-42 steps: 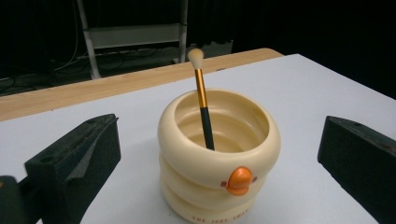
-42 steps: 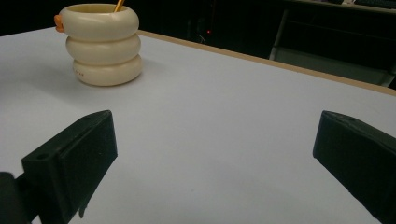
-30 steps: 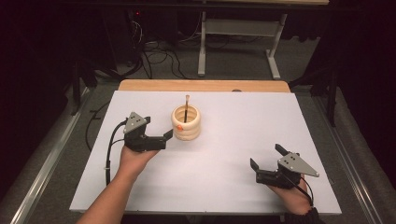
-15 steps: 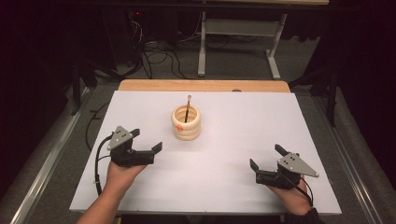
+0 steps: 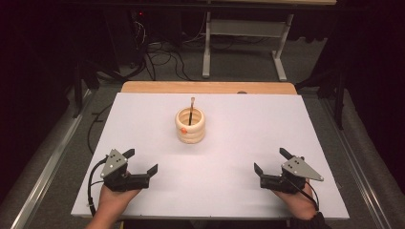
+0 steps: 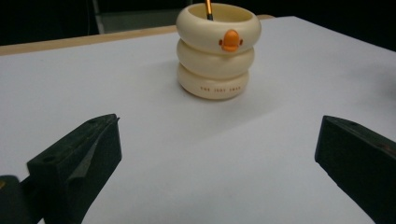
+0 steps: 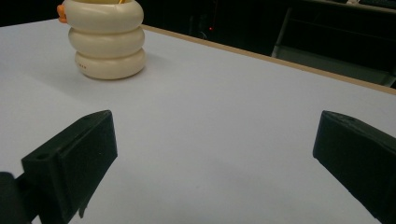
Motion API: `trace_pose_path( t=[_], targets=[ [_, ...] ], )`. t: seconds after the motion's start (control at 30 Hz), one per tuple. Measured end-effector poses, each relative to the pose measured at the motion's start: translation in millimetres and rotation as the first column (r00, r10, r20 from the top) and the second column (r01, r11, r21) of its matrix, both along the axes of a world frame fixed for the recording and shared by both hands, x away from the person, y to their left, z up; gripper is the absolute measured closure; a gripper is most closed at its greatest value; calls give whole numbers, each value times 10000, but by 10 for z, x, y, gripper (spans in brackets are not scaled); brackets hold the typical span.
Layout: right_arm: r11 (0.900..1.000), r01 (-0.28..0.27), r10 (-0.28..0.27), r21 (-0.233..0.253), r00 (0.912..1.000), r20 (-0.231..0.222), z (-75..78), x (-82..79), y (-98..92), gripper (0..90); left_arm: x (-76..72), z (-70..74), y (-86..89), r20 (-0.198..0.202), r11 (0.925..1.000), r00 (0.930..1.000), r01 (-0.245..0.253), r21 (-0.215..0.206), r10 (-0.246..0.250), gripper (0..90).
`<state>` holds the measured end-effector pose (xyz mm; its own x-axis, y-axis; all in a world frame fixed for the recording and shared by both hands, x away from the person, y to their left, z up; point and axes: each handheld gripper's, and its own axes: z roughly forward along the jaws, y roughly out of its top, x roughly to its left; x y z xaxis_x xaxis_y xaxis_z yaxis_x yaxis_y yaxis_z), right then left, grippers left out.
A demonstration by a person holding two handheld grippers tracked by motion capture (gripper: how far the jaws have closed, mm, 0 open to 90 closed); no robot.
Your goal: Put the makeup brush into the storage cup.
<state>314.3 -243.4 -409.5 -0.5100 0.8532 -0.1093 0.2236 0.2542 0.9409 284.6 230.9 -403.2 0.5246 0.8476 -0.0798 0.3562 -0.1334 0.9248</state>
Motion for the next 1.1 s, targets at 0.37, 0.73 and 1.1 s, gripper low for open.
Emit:
trace_pose_path(
  t=[0.37, 0.73, 1.1],
  targets=[
    [10000, 60, -60, -76, 10000, -46, -11, 14, 46, 9, -20, -32, -78, 300, 9982, 9989, 332, 501, -347, 1],
    [10000, 78, -78, 27, 10000, 20, 6, -9, 8, 9, 20, -60, -66, 88, 9992, 9995, 299, 249, -301, 1],
    [9999, 67, -69, 89, 9999, 134, 28, -11, 15, 9, 14, -57, -28, 196, 9997, 9996, 185, 131, -188, 1]
  ],
)
